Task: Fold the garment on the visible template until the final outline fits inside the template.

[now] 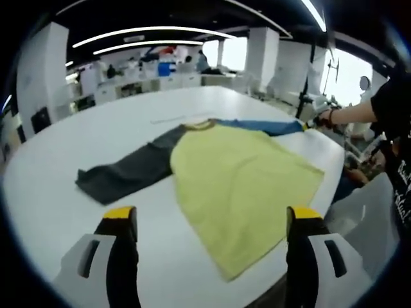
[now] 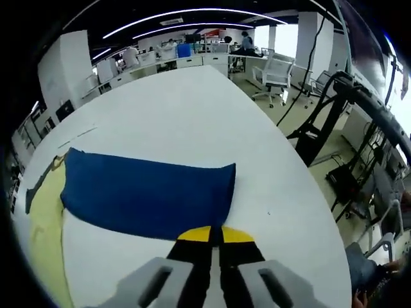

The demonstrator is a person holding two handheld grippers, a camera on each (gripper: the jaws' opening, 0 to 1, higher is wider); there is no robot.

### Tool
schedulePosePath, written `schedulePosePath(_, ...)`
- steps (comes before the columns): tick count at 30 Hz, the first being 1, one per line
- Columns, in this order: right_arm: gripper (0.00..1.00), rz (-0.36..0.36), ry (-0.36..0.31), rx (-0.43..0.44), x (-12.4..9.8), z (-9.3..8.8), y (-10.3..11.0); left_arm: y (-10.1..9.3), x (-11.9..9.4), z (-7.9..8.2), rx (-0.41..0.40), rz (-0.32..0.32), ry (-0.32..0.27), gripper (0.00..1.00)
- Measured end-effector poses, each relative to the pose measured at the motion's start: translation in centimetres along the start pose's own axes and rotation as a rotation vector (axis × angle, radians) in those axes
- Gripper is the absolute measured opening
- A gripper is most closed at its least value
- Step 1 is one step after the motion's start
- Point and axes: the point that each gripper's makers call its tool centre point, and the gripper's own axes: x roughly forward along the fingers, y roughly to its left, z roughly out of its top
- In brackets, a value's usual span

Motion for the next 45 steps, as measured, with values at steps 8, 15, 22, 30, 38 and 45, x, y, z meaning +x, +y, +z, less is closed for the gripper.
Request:
schedulePosePath(8,0.00,0.014,0.009,0.074,-0.5,-0.2,0.3,-0.3,0.1,-0.6,0.022,-0.012,0.038,0.96)
schedulePosePath(15,0.00,0.018,0.010,0.088,-1.5,0.0,1.2,-0.1,-0.1,-0.3,0.009,-0.008,0.014,0.96)
schedulePosePath(22,0.00,0.037,-0.005,0.048,-2.4,0.9,3.3,-0.3,-0.1,-0.8,0.014,-0.017,0.042,0.97)
schedulePosePath(30,0.00,0.060,-0.011,0.005,-3.0,1.5,5.1,-0.8,-0.2,-1.1,0.021,-0.039,0.054,0.97)
schedulePosePath(38,0.00,0.104,-0.022,-0.065,-2.7,2.4,7.5,-0.8,-0.3,-0.8,0.024,-0.051,0.036,0.97)
schedulePosePath(45,0.00,0.156,-0.030,-0.094,-2.2,3.2,10.0,-0.5,-0.6,-0.4,0.032,-0.045,0.032,0.96)
